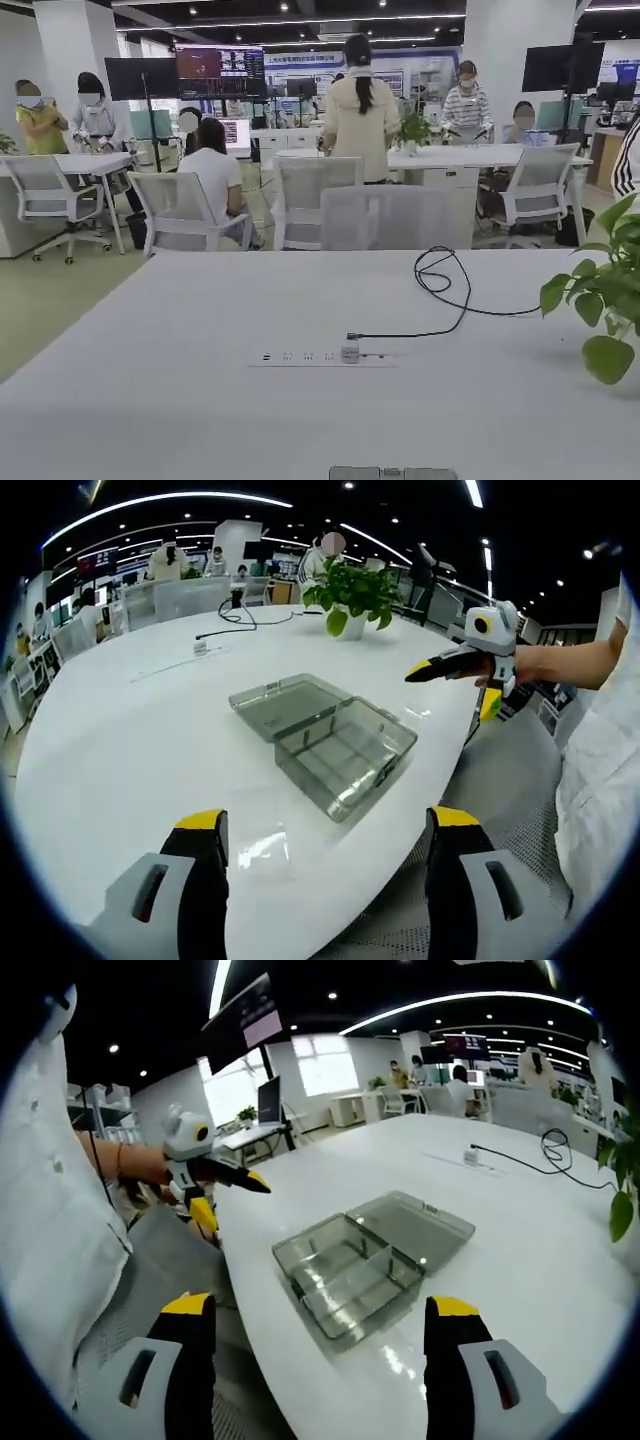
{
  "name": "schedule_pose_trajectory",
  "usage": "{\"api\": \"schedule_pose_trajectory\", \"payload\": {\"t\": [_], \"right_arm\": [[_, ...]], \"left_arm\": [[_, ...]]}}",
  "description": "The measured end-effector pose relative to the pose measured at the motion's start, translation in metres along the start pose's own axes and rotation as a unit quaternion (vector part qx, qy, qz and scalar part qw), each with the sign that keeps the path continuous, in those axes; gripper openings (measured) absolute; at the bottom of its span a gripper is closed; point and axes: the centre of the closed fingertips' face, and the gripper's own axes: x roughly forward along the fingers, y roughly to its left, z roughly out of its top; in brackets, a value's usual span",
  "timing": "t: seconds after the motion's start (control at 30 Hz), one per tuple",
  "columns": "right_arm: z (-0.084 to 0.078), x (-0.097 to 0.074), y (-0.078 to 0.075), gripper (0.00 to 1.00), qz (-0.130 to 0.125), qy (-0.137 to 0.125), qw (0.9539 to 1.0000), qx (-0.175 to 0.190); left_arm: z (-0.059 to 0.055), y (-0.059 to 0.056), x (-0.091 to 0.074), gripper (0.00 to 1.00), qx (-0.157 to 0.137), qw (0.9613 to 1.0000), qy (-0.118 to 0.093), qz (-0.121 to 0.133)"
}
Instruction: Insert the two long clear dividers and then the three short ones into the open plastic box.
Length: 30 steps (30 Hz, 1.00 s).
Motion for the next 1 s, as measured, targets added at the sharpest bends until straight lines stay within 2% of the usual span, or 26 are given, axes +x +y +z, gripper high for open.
{"api": "schedule_pose_trajectory", "payload": {"t": [0.07, 0.1, 0.17, 0.2, 0.23, 0.3, 0.37, 0.47, 0.5, 0.7, 0.8, 0.87, 0.9, 1.0], "right_arm": [[-0.008, -0.003, 0.0, 0.88, 0.0, 0.007, 0.9999, -0.011], [-0.01, -0.004, 0.0, 0.88, -0.001, 0.01, 0.9999, -0.012], [-0.016, -0.007, -0.002, 0.88, -0.003, 0.012, 0.9998, -0.014], [-0.017, -0.009, -0.003, 0.88, -0.005, 0.012, 0.9998, -0.014], [-0.018, -0.01, -0.003, 0.88, -0.007, 0.01, 0.9999, -0.012], [-0.018, -0.013, -0.003, 0.87, -0.009, 0.006, 0.9999, -0.01], [-0.019, -0.015, -0.004, 0.87, -0.011, 0.002, 0.9999, -0.008], [-0.021, -0.017, -0.005, 0.87, -0.013, 0.001, 0.9999, -0.007], [-0.022, -0.018, -0.005, 0.87, -0.014, 0.0, 0.9999, -0.007], [-0.022, -0.021, -0.004, 0.86, -0.018, -0.008, 0.9998, -0.004], [-0.022, -0.023, -0.004, 0.86, -0.02, -0.01, 0.9998, -0.001], [-0.022, -0.023, -0.004, 0.86, -0.021, -0.014, 0.9997, 0.0], [-0.022, -0.023, -0.004, 0.86, -0.021, -0.015, 0.9997, 0.0], [-0.022, -0.023, -0.004, 0.86, -0.02, -0.016, 0.9997, 0.003]], "left_arm": [[-0.008, 0.006, 0.003, 0.82, -0.018, 0.9995, 0.025, 0.007], [-0.01, 0.008, 0.004, 0.82, -0.025, 0.9992, 0.031, 0.009], [-0.011, 0.014, 0.008, 0.8, -0.021, 0.999, 0.036, 0.015], [-0.016, 0.018, 0.008, 0.77, -0.019, 0.9982, 0.051, 0.024], [-0.023, 0.023, 0.007, 0.74, -0.019, 0.9963, 0.077, 0.032], [-0.024, 0.024, 0.012, 0.71, -0.029, 0.9959, 0.081, 0.028], [-0.031, 0.03, 0.016, 0.72, -0.048, 0.9933, 0.1, 0.035], [-0.035, 0.035, 0.021, 0.7, -0.046, 0.9915, 0.116, 0.04], [-0.04, 0.039, 0.024, 0.68, -0.044, 0.9897, 0.129, 0.044], [-0.054, 0.045, 0.034, 0.61, -0.054, 0.9821, 0.173, 0.051], [-0.059, 0.048, 0.038, 0.59, -0.059, 0.9788, 0.188, 0.056], [-0.062, 0.049, 0.039, 0.56, -0.053, 0.9758, 0.203, 0.061], [-0.062, 0.049, 0.04, 0.54, -0.051, 0.9757, 0.204, 0.061], [-0.067, 0.05, 0.042, 0.53, -0.051, 0.9718, 0.22, 0.068]]}}
